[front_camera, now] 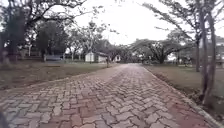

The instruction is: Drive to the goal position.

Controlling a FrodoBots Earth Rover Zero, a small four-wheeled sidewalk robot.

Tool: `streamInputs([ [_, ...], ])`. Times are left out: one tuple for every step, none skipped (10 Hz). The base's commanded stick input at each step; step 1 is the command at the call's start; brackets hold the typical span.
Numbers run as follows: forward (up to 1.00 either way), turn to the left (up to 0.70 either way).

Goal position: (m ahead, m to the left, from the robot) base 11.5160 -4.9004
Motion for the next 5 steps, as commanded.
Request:
streamInputs([
  [0.70,0.00],
  [0.70,0.00],
  [0.70,0.00],
  [0.70,0.00],
  [0.70,0.00],
])
